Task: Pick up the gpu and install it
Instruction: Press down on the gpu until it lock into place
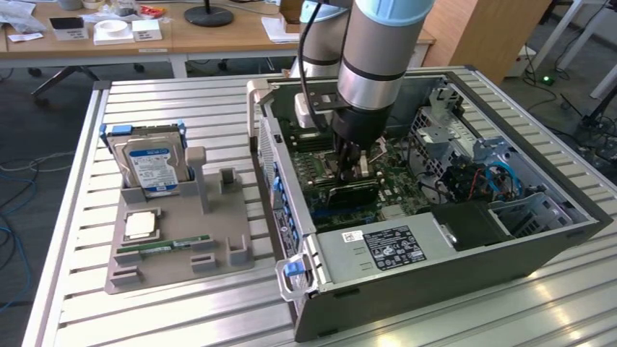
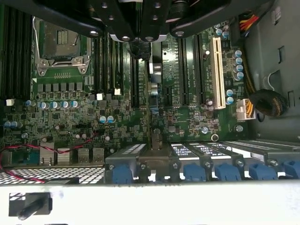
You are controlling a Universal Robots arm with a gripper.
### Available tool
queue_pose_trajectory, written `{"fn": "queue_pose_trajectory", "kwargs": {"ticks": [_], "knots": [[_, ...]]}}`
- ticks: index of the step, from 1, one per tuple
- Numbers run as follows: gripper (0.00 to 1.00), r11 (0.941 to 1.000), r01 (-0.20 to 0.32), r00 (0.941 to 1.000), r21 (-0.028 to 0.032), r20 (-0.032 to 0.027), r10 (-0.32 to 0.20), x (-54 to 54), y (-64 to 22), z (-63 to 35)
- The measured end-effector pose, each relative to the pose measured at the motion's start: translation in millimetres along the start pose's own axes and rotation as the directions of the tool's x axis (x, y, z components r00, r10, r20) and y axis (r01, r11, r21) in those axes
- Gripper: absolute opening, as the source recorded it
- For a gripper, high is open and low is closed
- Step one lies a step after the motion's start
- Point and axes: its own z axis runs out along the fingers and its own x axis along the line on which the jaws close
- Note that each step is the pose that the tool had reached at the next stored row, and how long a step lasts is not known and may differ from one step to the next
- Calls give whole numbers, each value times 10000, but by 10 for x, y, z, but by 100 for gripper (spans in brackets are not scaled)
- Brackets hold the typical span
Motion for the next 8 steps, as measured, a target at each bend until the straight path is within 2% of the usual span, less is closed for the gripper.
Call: {"fn": "queue_pose_trajectory", "kwargs": {"ticks": [8], "knots": [[11, 10000, -1, 10000, -1, 6, 1, -4, 1, 19]]}}
